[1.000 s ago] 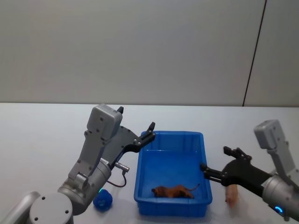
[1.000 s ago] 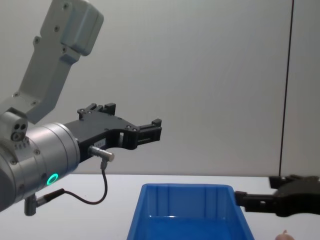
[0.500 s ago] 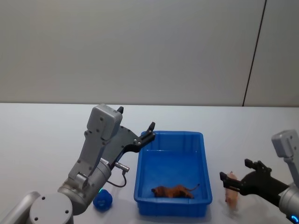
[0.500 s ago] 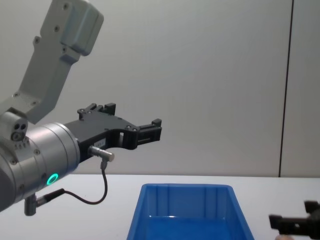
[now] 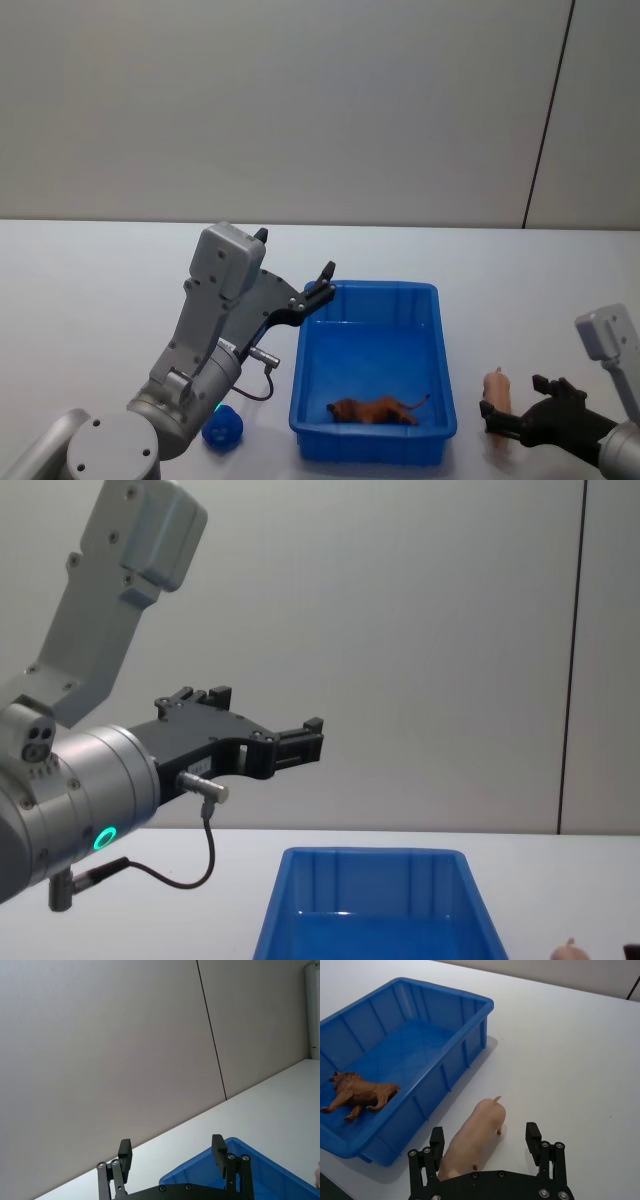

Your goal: Pick up the two dolls from the table and place them into the box.

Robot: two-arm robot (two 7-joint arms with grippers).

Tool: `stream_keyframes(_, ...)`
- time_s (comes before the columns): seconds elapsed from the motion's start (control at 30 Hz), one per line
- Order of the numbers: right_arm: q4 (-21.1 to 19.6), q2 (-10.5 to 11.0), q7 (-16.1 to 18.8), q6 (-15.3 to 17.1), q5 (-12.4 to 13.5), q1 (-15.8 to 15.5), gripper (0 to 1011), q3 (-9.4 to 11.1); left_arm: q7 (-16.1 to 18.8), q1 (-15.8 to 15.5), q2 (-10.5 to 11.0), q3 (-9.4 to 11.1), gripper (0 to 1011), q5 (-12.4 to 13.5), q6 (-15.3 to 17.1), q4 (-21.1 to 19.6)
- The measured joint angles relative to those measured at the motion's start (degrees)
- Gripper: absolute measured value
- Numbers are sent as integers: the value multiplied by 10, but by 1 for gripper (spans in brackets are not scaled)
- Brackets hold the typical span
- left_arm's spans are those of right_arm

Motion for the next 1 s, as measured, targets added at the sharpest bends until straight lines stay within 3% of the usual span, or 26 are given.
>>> stream_keyframes(0.73,30,-17,-4,2,-10,10,994,-17,0,0,0,0,1004,0,0,0)
stream_keyframes(1.0,37,-22,-9,3,-6,14,808,-19,0,0,0,0,1004,0,0,0)
